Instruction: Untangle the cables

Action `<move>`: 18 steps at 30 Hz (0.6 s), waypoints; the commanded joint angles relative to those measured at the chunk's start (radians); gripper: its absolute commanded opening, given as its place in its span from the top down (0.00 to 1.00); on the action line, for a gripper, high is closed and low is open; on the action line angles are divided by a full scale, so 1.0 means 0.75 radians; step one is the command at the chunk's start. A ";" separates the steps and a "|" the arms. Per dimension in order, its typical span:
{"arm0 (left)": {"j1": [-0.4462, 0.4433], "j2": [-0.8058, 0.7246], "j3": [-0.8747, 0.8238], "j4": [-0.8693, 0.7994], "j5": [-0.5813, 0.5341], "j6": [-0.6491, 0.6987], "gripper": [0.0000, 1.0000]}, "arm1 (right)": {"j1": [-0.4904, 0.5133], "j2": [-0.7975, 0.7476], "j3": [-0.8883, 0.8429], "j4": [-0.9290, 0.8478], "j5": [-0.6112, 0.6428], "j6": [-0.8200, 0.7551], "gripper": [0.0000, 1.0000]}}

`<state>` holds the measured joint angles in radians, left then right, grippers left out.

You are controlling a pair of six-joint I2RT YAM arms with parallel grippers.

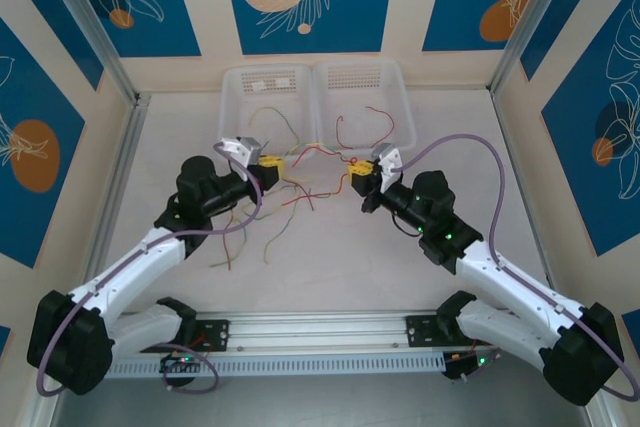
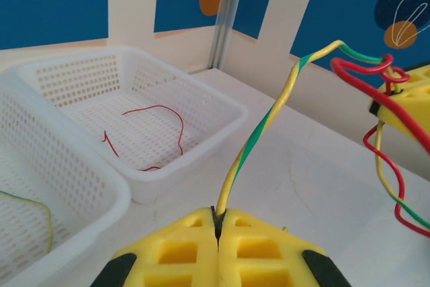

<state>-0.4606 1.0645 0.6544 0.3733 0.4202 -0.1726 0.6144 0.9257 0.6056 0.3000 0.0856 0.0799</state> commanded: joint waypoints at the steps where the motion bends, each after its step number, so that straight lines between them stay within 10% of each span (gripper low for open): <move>1: -0.008 -0.048 -0.014 0.002 -0.049 0.028 1.00 | -0.007 0.046 0.048 -0.074 -0.037 -0.021 0.98; 18: -0.058 -0.075 0.032 -0.054 -0.015 0.094 1.00 | -0.011 -0.011 0.102 -0.075 -0.022 0.057 0.39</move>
<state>-0.4942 1.0161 0.6518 0.3233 0.4164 -0.1020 0.6128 0.9554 0.6453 0.2371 0.0738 0.1036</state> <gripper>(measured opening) 0.043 0.597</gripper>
